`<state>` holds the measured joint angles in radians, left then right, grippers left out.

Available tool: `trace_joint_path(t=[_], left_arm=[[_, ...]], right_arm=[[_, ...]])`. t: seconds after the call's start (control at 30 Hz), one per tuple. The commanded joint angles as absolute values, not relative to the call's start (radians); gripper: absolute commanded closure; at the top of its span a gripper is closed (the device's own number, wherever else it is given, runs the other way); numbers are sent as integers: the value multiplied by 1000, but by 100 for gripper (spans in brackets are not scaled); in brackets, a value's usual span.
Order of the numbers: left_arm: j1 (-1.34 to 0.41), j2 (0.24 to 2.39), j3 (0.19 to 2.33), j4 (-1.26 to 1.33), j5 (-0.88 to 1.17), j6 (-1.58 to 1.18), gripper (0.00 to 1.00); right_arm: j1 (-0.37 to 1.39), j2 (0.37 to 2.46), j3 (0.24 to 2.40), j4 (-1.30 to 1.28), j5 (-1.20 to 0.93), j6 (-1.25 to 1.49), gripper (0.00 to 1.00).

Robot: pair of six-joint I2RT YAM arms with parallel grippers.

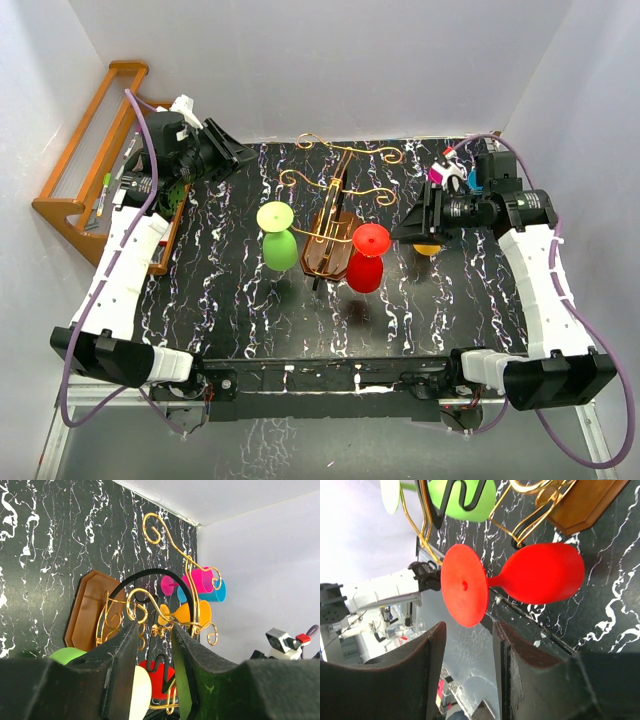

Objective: Take the wine glass off the wine glass rack

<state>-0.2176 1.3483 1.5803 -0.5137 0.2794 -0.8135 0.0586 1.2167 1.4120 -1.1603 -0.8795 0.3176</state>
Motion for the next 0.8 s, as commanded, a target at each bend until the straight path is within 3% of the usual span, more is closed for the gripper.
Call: trace_joint_path(t=[0.0, 0.63, 0.77], left_arm=[[-212, 1338, 1595, -498, 302, -820, 69], [-212, 1306, 1555, -502, 305, -827, 69], [-212, 1298, 1547, -501, 302, -829, 69]], right_arm=[[82, 1181, 1386, -1156, -917, 302, 55], [165, 1217, 1292, -970, -803, 384, 59], [169, 1213, 1278, -945, -789, 411, 65]])
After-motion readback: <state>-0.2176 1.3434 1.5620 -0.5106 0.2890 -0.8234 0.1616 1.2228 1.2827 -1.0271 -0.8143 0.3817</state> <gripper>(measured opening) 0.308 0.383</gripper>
